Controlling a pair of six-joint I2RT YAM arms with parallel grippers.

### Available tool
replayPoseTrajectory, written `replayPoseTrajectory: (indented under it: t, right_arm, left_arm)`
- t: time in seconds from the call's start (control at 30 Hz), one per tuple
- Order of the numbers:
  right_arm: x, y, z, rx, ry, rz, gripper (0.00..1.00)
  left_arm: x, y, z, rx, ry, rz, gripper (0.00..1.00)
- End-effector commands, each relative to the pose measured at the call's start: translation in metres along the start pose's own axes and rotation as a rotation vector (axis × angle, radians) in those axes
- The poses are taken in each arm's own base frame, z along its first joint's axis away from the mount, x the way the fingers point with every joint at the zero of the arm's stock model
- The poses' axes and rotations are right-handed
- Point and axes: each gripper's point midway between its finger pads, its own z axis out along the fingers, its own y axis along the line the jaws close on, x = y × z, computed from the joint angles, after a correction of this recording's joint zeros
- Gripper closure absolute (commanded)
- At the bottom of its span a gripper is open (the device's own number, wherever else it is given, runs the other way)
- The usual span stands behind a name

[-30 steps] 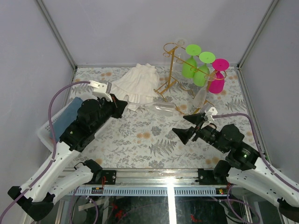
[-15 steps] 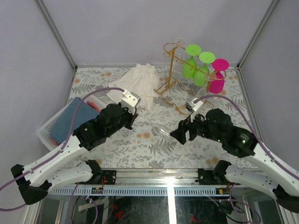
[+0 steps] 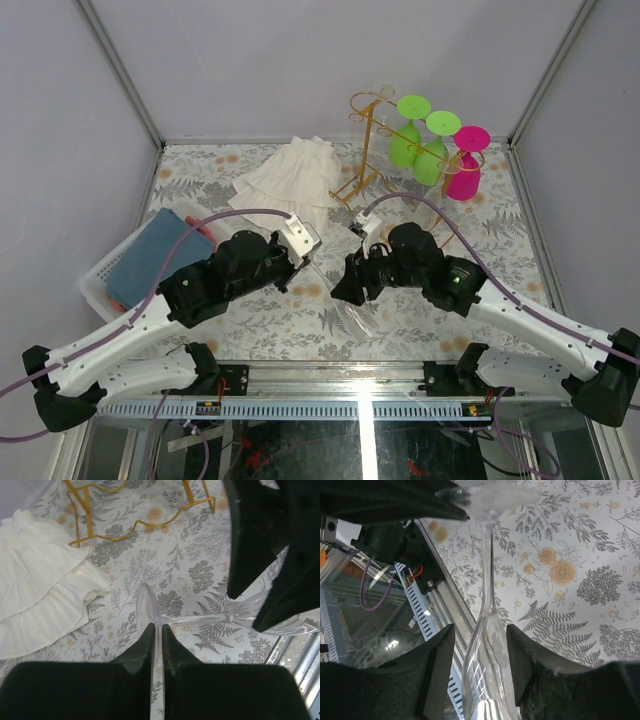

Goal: Place the wine glass upside down on the wine glass rack
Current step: Turn the wine glass upside down at the wine rack.

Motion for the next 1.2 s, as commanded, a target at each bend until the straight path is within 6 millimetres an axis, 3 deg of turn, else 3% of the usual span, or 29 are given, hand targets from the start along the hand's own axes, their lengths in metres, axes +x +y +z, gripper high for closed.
replayPoseTrajectory:
  t: [0.0, 0.27, 0.33, 0.4, 0.43, 0.57, 0.87, 1.03, 1.17]
  right_arm:
    - [-0.017, 0.015, 0.010, -0.083, -0.067, 0.001, 0.51]
    - [-0.001, -0.002, 0.028, -0.061, -0.071, 0.007, 0.70]
    - [-0.002, -0.001, 0.029, -0.075, -0.092, 0.004, 0.80]
    - [-0.003, -0.002, 0.031, -0.080, -0.110, -0.004, 0.98]
    - [-0.002, -0.003, 0.031, -0.076, -0.116, -0.012, 1.00]
    - [-0.003, -0.010, 0.033, -0.058, -0.160, -0.031, 1.00]
    - [-0.017, 0.000, 0.037, -0.131, -0.259, -0.066, 1.00]
    - [-0.017, 0.002, 0.047, -0.152, -0.222, -0.064, 0.69]
    - [-0.018, 0.001, 0.048, -0.148, -0.232, -0.065, 0.63]
  left_arm:
    - [-0.044, -0.008, -0.005, 0.050, -0.143, 0.057, 1.00]
    - [-0.057, -0.011, -0.005, 0.063, -0.172, 0.087, 1.00]
    - [-0.056, -0.010, -0.004, 0.054, -0.169, 0.091, 1.00]
    - [-0.056, -0.008, -0.004, 0.044, -0.166, 0.092, 1.00]
    - [-0.056, -0.007, -0.003, 0.037, -0.164, 0.092, 1.00]
    - [-0.054, -0.002, -0.003, 0.006, -0.163, 0.079, 1.00]
    - [-0.061, 0.000, -0.008, 0.001, -0.189, 0.077, 0.98]
    - [-0.060, -0.004, -0.005, 0.019, -0.179, 0.079, 1.00]
    - [-0.059, -0.005, -0.003, 0.022, -0.172, 0.082, 1.00]
